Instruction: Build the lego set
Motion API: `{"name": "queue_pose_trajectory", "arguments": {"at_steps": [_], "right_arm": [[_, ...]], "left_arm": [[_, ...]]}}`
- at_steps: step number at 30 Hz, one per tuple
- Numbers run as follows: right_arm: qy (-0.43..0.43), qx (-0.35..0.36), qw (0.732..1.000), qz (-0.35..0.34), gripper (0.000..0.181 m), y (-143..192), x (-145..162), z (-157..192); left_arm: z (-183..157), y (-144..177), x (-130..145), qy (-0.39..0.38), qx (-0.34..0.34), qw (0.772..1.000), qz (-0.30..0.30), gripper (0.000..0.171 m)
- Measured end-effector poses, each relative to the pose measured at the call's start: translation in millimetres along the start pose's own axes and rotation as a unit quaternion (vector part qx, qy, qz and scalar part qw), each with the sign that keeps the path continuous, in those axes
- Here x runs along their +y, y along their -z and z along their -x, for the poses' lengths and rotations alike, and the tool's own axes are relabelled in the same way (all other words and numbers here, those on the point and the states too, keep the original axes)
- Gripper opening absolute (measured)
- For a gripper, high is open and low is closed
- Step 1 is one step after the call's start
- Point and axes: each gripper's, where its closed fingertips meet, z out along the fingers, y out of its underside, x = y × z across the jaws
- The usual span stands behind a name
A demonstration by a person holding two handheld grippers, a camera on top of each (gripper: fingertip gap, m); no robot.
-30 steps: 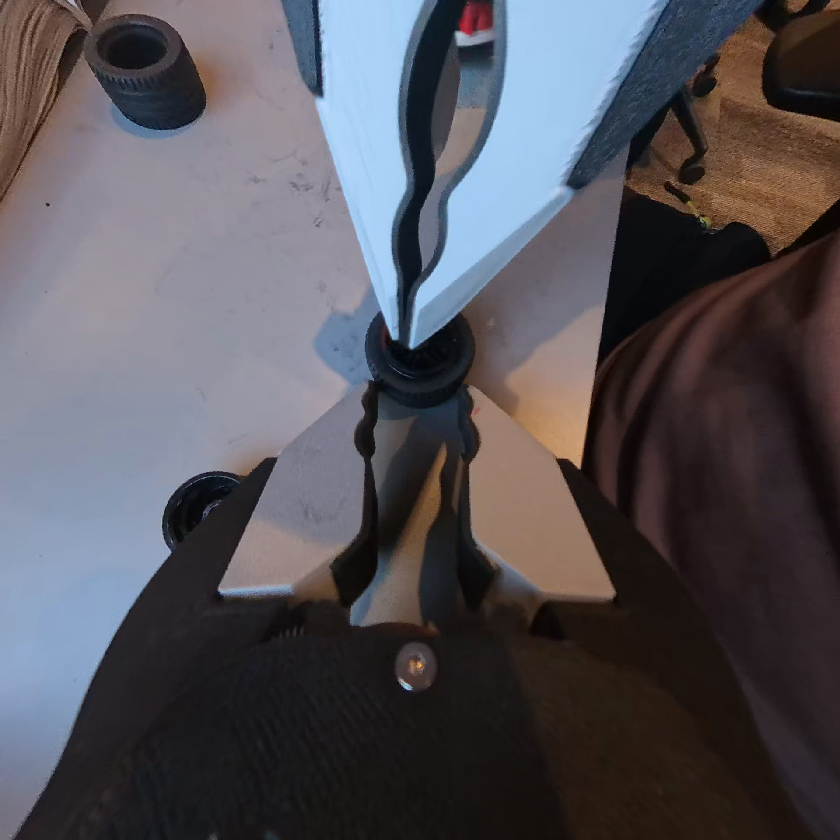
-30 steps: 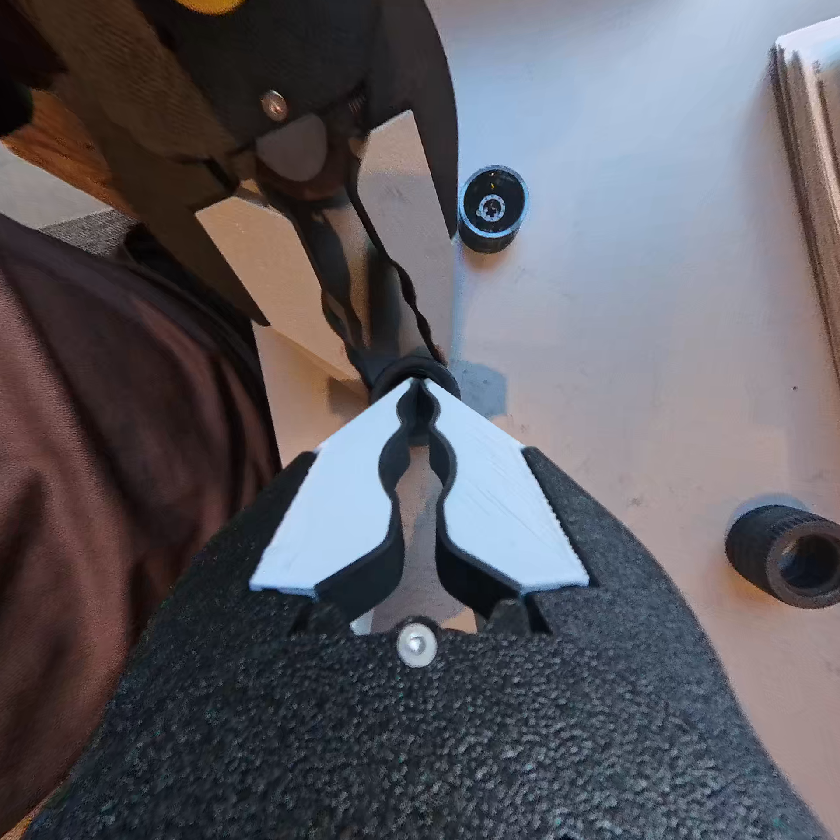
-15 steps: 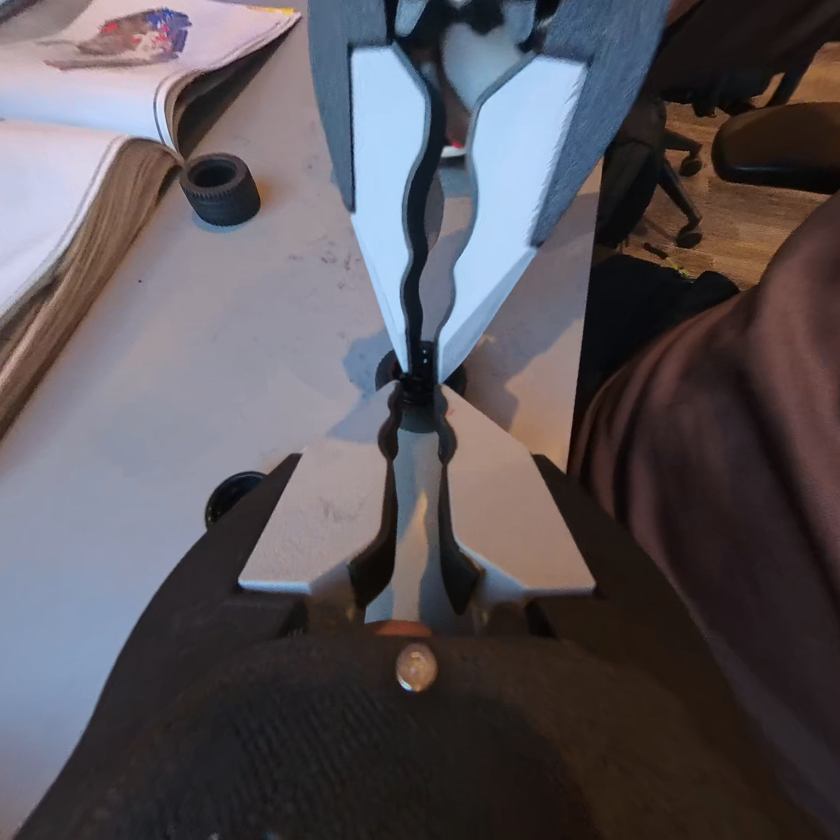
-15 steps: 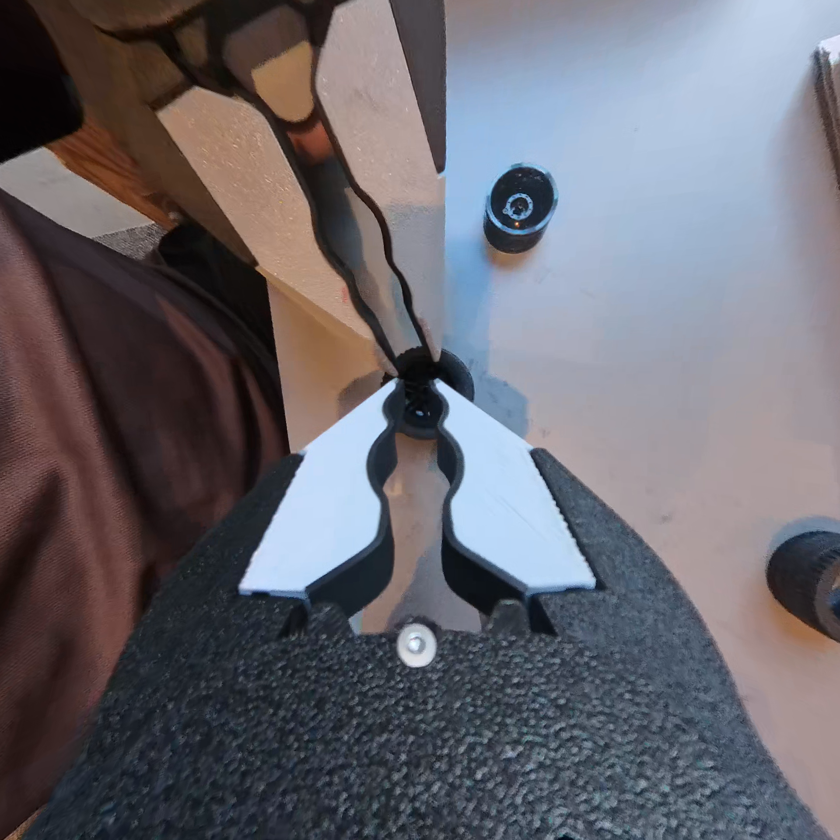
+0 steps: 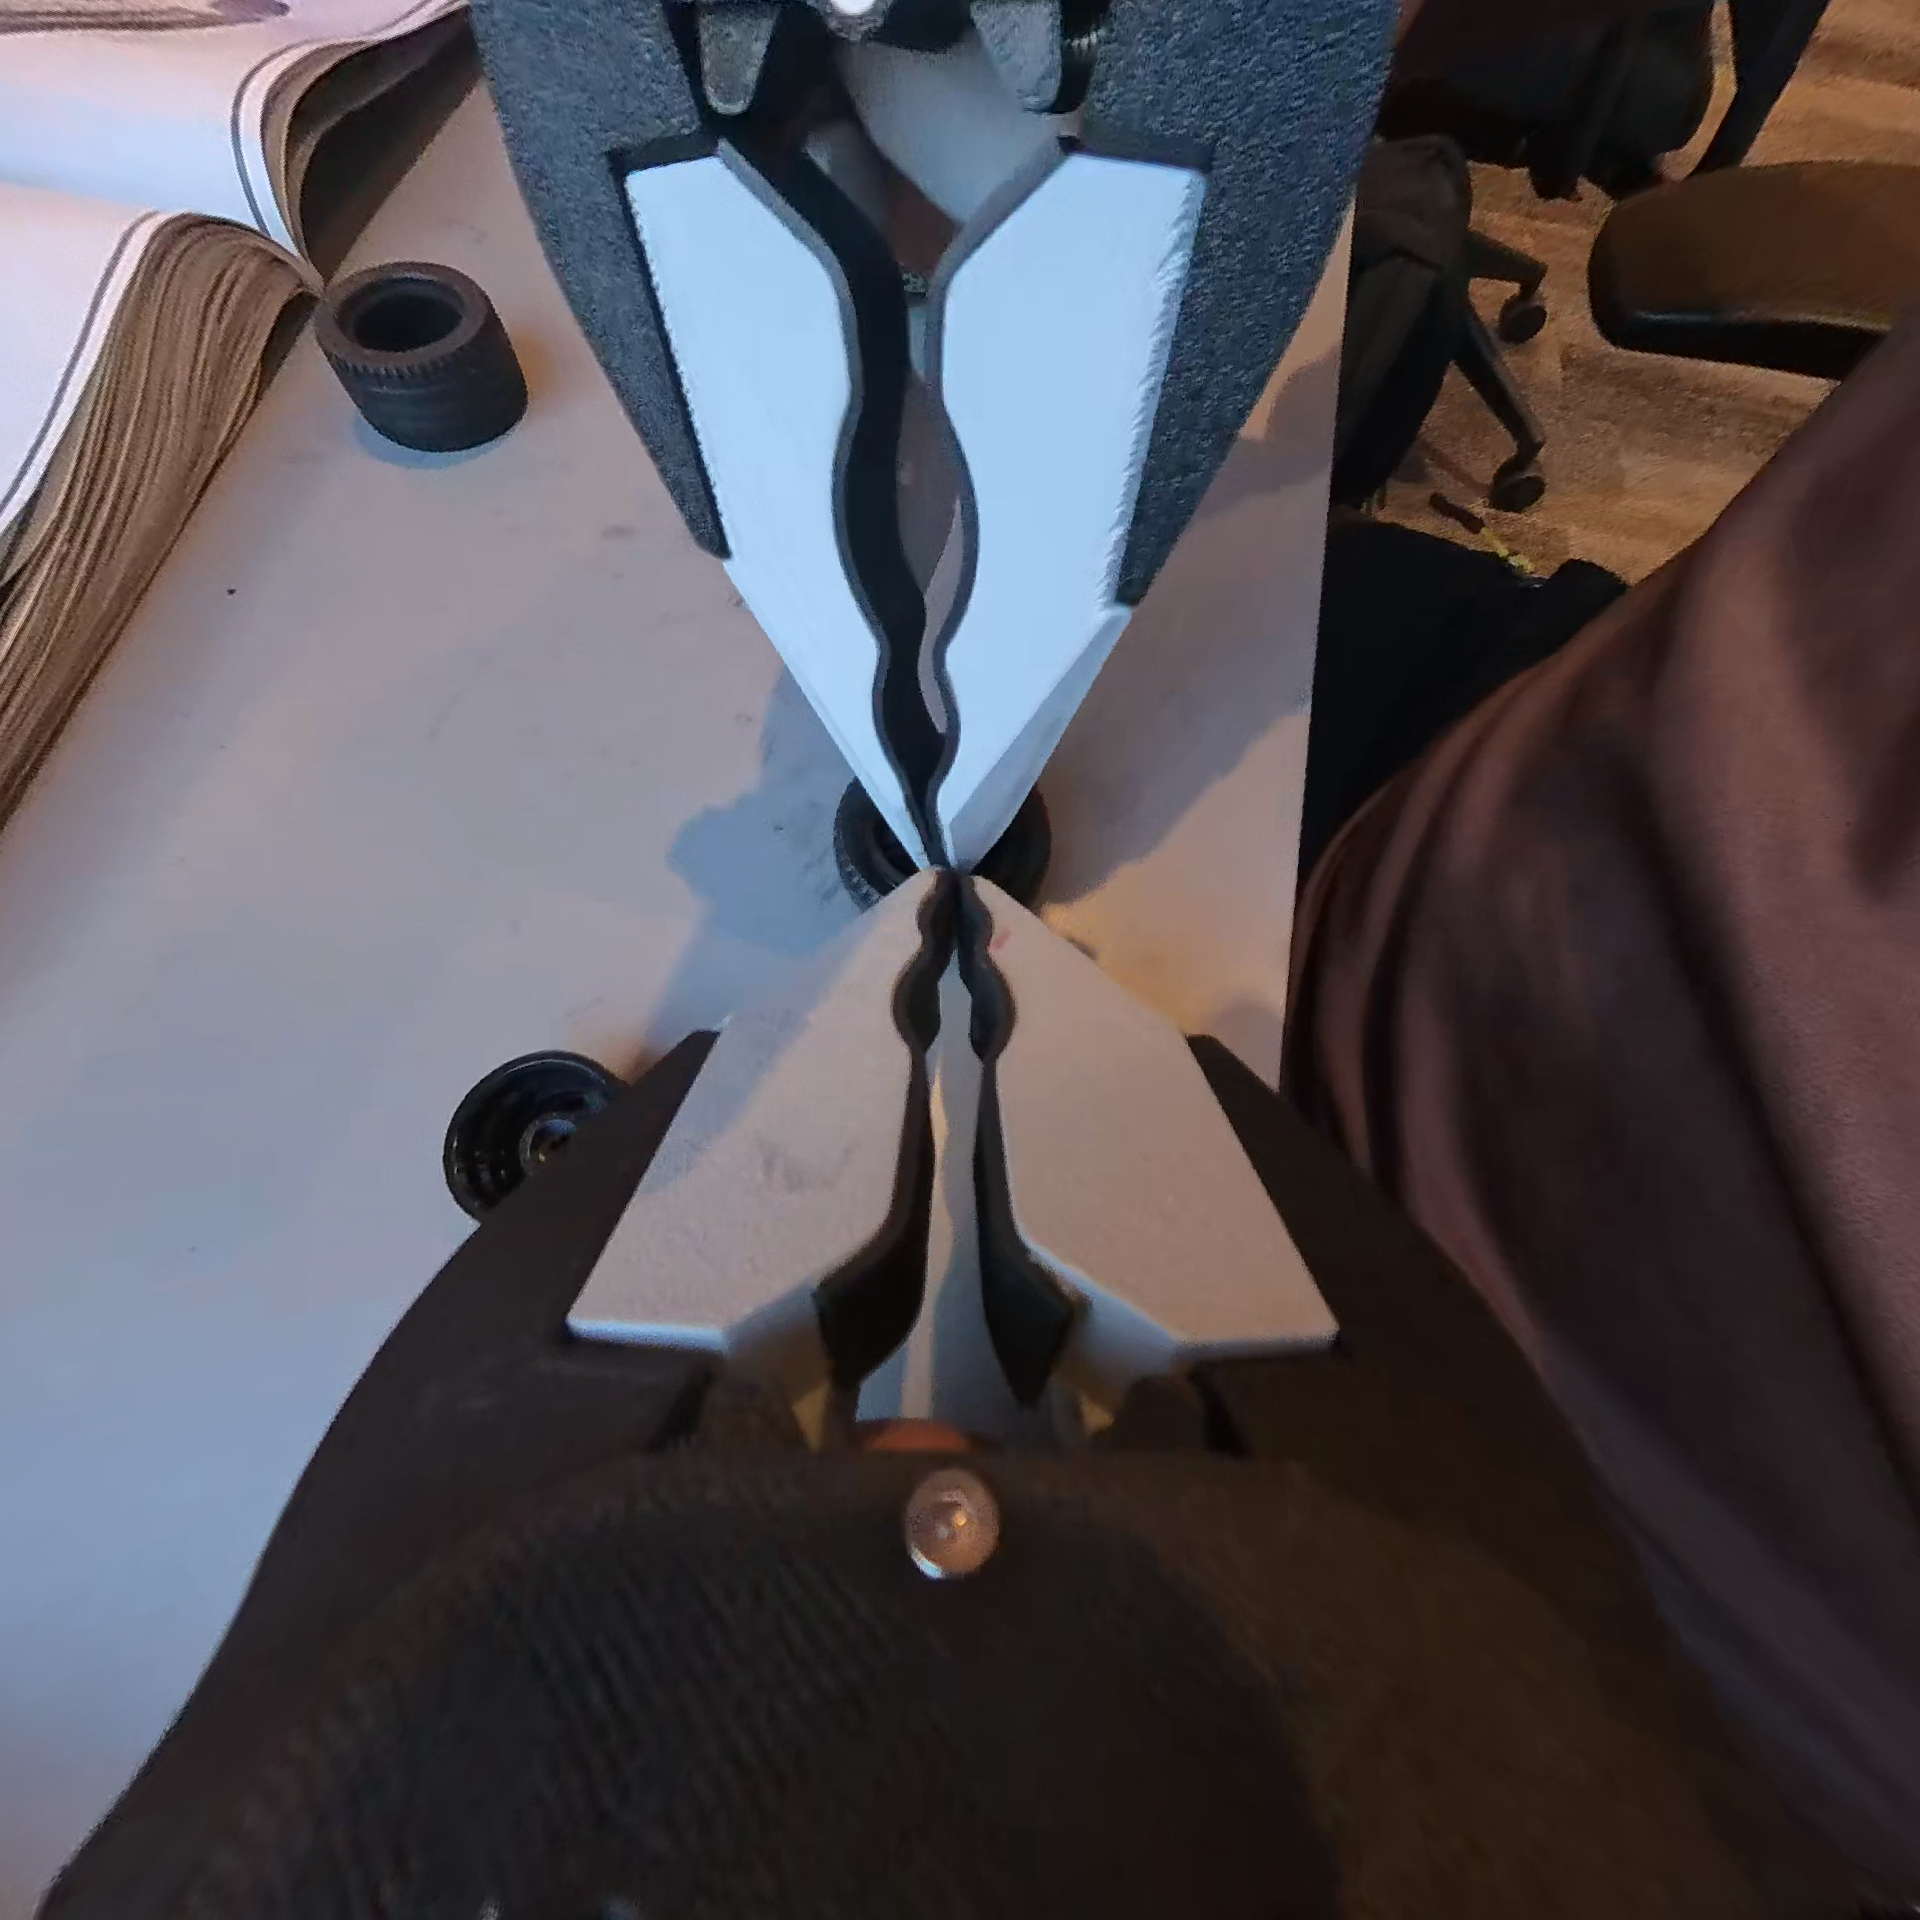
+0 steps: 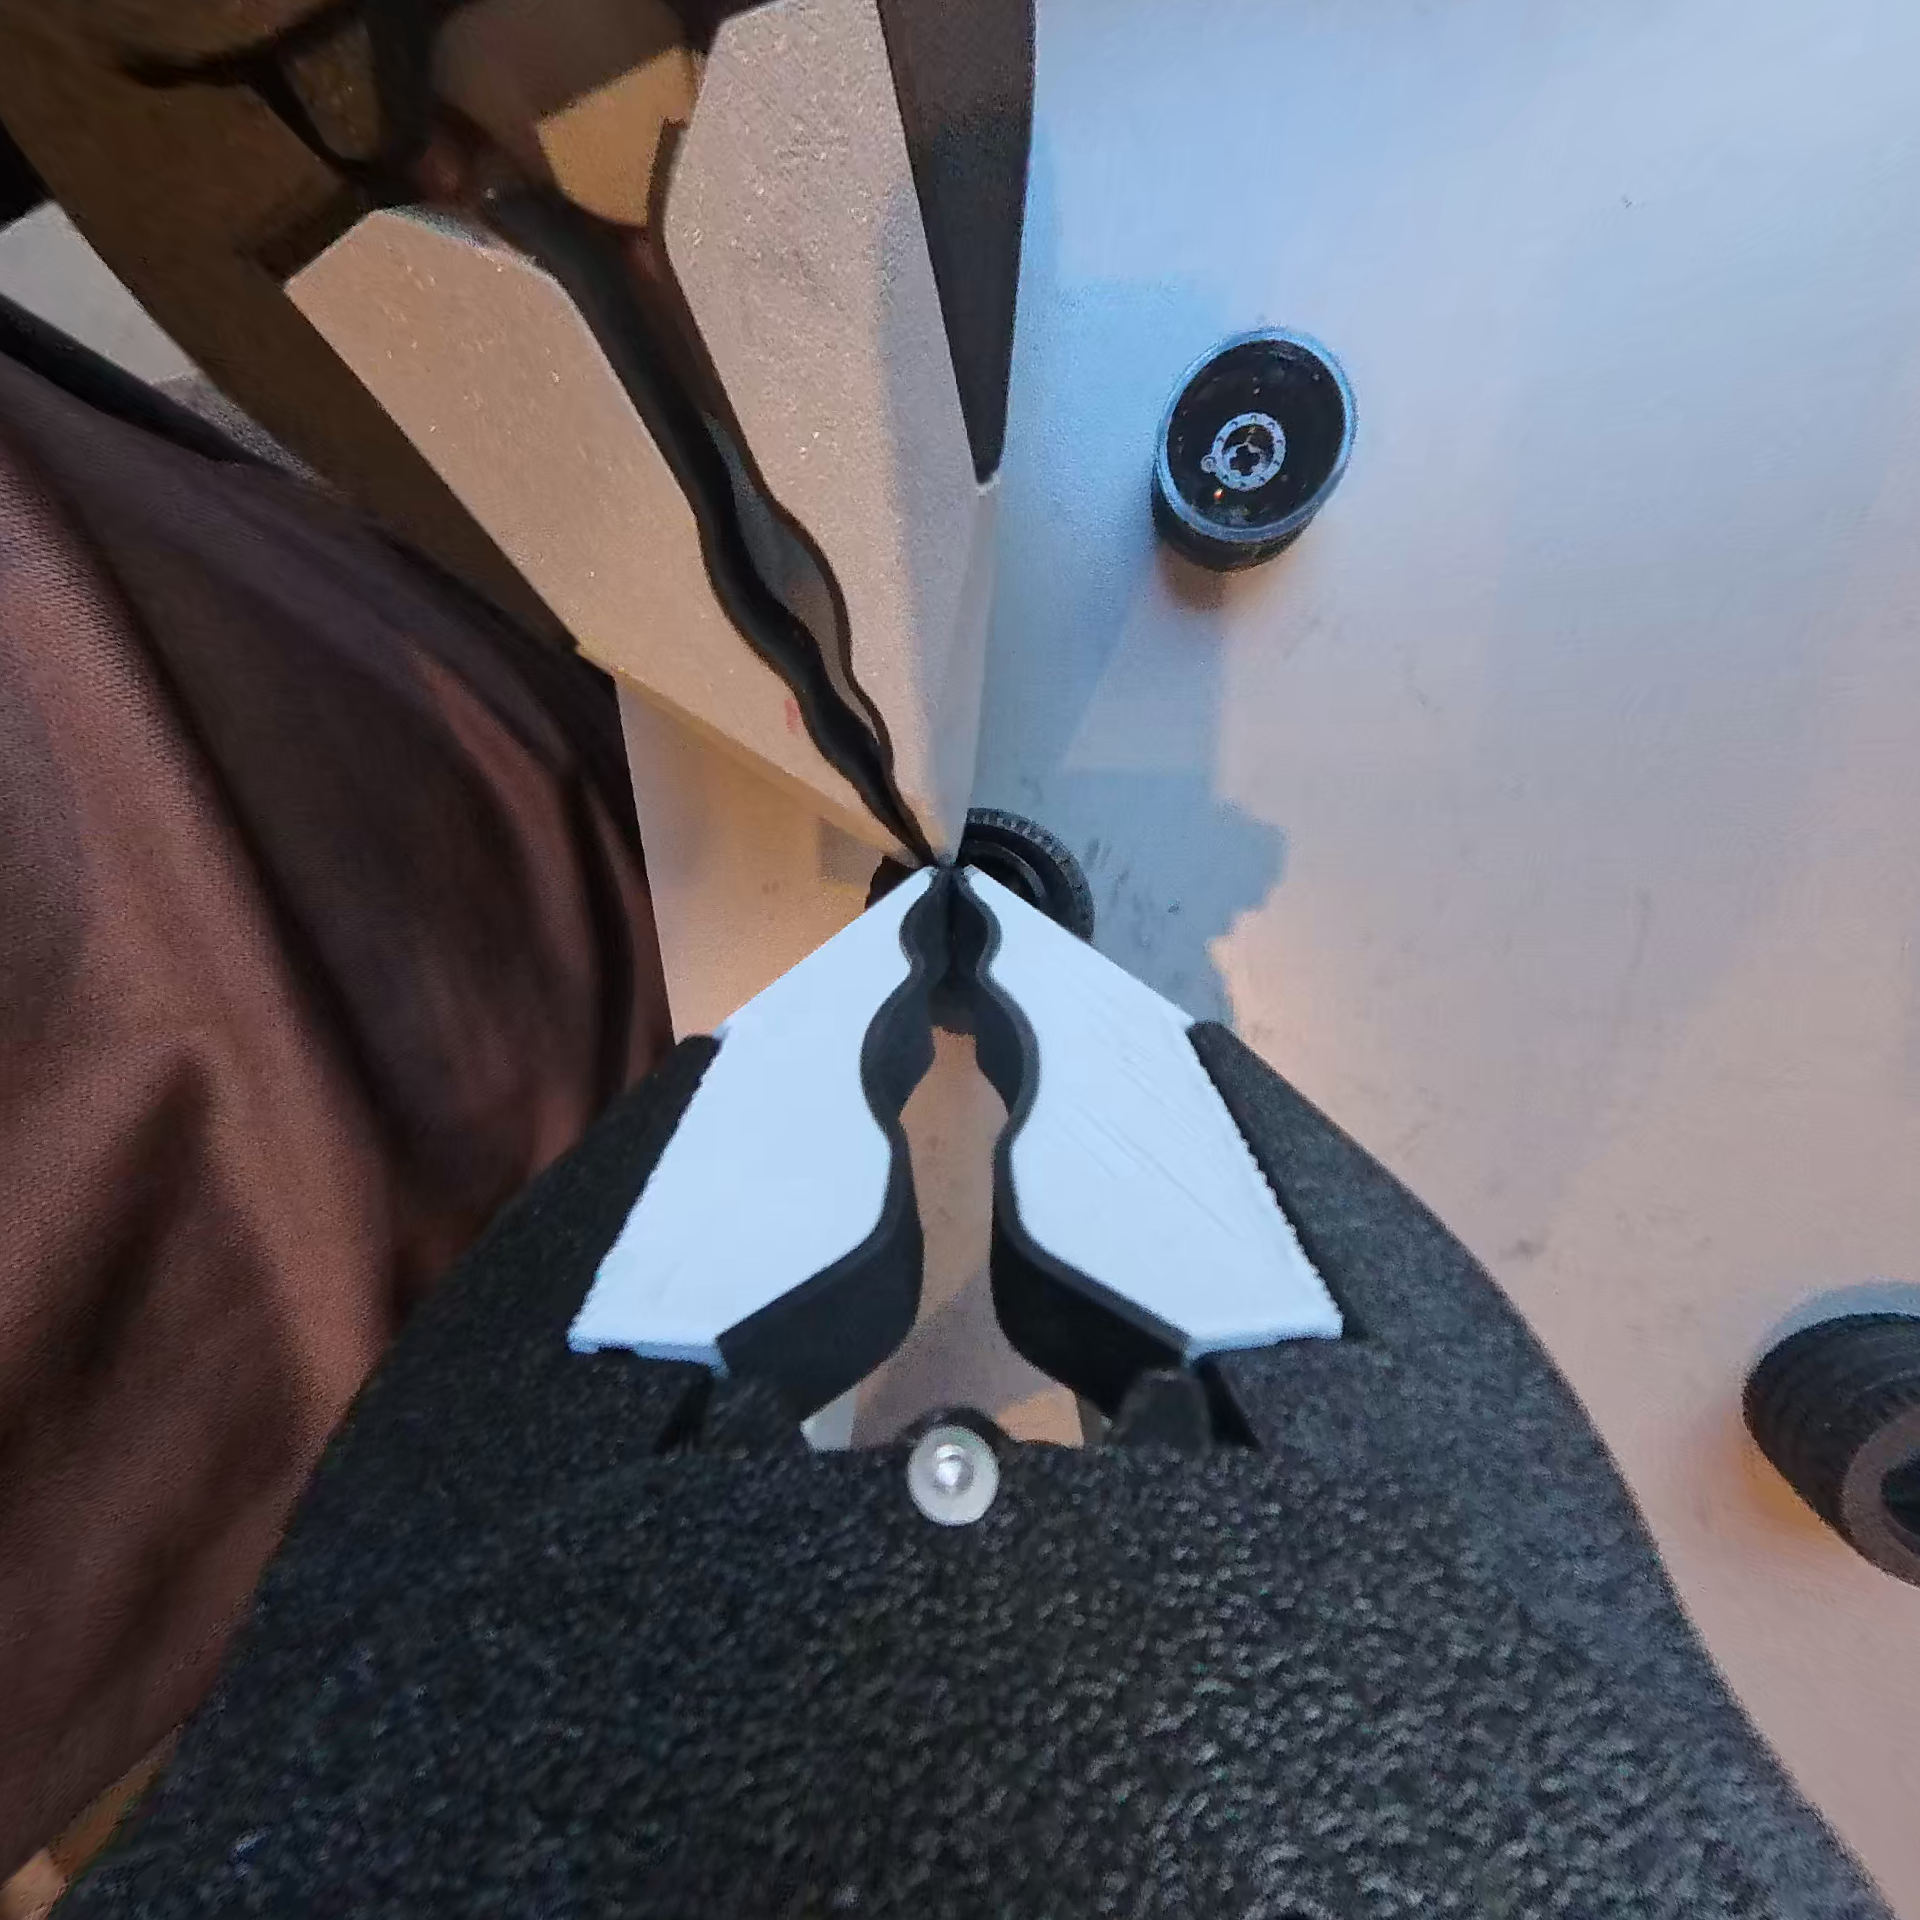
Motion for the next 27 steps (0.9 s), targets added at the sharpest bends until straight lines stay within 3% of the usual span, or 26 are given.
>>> {"name": "queue_pose_trajectory", "arguments": {"at_steps": [6, 10, 13, 15, 16, 17, 18, 19, 22, 24, 25, 27], "right_arm": [[-0.021, -0.024, 0.999, 0.027, 0.000, -2, -2, -1], [-0.035, -0.021, 0.999, 0.011, 0.000, -2, -1, 0], [-0.023, 0.026, 0.999, -0.010, 0.000, 0, 0, 0], [-0.061, 0.072, 0.995, -0.039, 0.000, 16, 6, -11], [-0.085, 0.101, 0.988, -0.076, 0.000, 30, 8, -20], [-0.117, 0.111, 0.979, -0.123, 0.003, 44, 9, -23], [-0.155, 0.105, 0.969, -0.160, 0.024, 52, 13, -22], [-0.190, 0.089, 0.961, -0.180, 0.031, 54, 19, -19], [-0.247, 0.045, 0.944, -0.213, 0.034, 35, 33, -8], [-0.264, 0.009, 0.941, -0.212, 0.043, 16, 37, -2], [-0.269, -0.014, 0.938, -0.220, 0.042, 9, 35, 1], [-0.279, -0.052, 0.923, -0.259, 0.042, 7, 26, 2]], "left_arm": [[2, 1, 3, -0.001, -0.008, 1.000, 0.015, 0.000], [2, 1, 3, -0.001, -0.011, 1.000, 0.014, 0.000], [1, 0, -2, 0.000, -0.025, 1.000, -0.003, 0.000], [-4, 1, -9, 0.015, -0.024, 0.999, -0.025, 0.000], [-2, 5, -12, 0.011, -0.039, 0.999, -0.027, 0.003], [4, 10, -15, 0.004, -0.064, 0.997, -0.032, 0.031], [7, 14, -17, -0.007, -0.079, 0.996, -0.035, 0.037], [9, 14, -16, -0.019, -0.085, 0.996, -0.033, 0.040], [9, -7, 7, -0.019, -0.057, 0.998, 0.037, 0.051], [-1, -20, 13, -0.010, -0.019, 0.998, 0.066, 0.044], [-2, -23, 11, -0.011, -0.017, 0.998, 0.066, 0.035], [-3, -25, 9, -0.040, -0.025, 0.997, 0.064, 0.032]]}}
